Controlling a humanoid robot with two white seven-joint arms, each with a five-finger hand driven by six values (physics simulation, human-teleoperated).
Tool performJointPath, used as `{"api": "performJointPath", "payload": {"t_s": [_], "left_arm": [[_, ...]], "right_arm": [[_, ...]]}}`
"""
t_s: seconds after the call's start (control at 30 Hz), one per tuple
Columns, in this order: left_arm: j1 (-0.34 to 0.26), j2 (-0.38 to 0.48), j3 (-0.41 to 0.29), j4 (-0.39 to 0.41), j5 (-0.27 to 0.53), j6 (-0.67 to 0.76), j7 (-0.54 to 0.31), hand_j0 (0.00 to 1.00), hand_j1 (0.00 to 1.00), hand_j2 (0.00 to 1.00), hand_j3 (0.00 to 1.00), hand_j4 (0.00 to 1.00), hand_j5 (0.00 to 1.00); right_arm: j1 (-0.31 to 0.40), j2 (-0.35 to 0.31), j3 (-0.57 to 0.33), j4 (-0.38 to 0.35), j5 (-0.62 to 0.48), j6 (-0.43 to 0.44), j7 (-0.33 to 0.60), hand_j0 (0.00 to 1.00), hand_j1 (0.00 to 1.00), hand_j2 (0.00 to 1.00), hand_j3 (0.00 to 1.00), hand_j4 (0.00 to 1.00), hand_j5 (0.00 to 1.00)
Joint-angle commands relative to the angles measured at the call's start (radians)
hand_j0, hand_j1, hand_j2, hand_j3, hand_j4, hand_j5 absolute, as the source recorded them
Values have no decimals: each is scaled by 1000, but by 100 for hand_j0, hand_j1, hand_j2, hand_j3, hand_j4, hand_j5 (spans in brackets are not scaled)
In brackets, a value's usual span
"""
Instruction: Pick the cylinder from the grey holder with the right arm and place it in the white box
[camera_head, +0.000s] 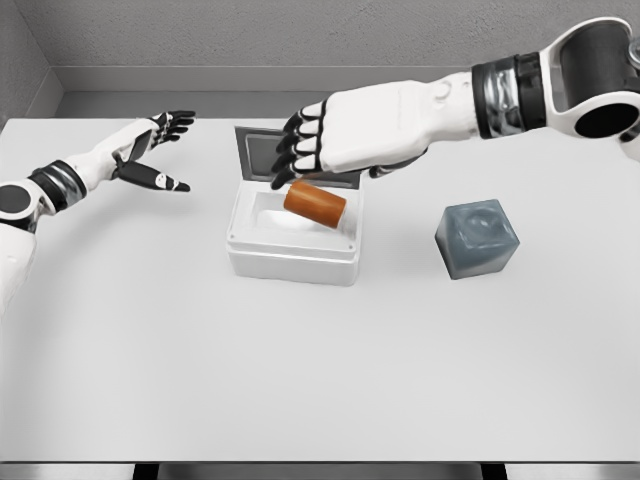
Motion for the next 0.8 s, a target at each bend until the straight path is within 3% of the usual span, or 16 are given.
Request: {"api": "performJointPath", "payload": {"t_s": [0.0,0.13,0.27,0.37,0.57,0.77], "left_arm": [[0,1,3,-1,6,2,0,100,100,100,100,100,100],[-5,-2,3,0,8,2,0,100,100,100,100,100,100],[-11,-16,1,-1,5,2,0,100,100,100,100,100,100],[-26,-25,-3,-10,5,2,0,100,100,100,100,100,100],[-26,-24,-9,-52,11,2,0,100,100,100,100,100,100],[-20,-16,-14,-124,19,6,0,100,100,100,100,100,100]], "right_arm": [[-3,-52,-30,-45,-40,2,-5,100,100,100,100,100,100],[-9,-91,-48,-45,-66,2,-28,100,100,100,100,100,100],[-11,-267,-59,-43,-74,2,-118,100,100,100,100,100,100],[-6,-322,-45,-45,-74,2,-146,100,100,100,100,100,100],[11,-324,76,-46,-74,2,-154,100,100,100,100,100,100],[29,-401,79,-45,-74,2,-188,100,100,100,100,100,100]]}}
